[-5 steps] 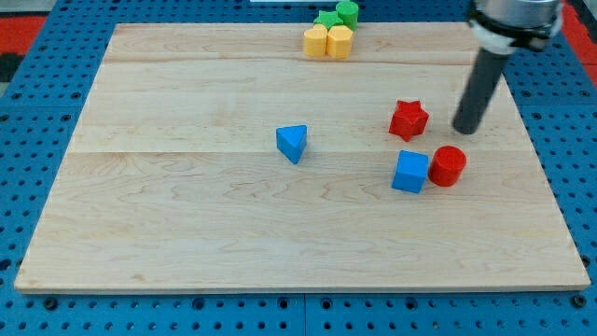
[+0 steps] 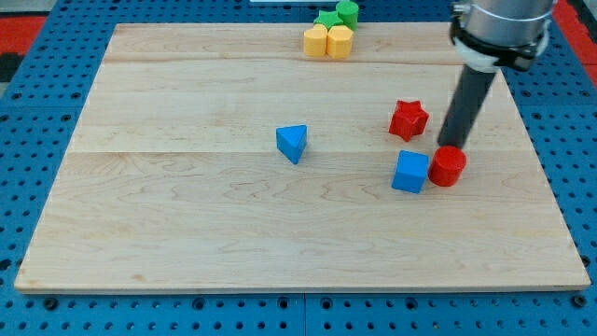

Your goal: Move the blue cube along with the red circle left a bit

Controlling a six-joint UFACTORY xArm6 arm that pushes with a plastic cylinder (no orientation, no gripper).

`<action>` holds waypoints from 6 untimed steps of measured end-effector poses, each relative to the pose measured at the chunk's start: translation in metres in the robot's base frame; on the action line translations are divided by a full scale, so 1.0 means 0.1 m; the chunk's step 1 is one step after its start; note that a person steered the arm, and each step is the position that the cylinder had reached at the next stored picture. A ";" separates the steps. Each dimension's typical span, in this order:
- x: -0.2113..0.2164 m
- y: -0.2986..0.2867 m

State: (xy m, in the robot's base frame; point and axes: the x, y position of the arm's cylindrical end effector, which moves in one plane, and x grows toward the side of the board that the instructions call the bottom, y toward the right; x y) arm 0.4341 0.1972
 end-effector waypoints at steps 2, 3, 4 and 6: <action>0.20 0.01; 0.29 -0.44; 0.42 -0.97; 0.50 -1.82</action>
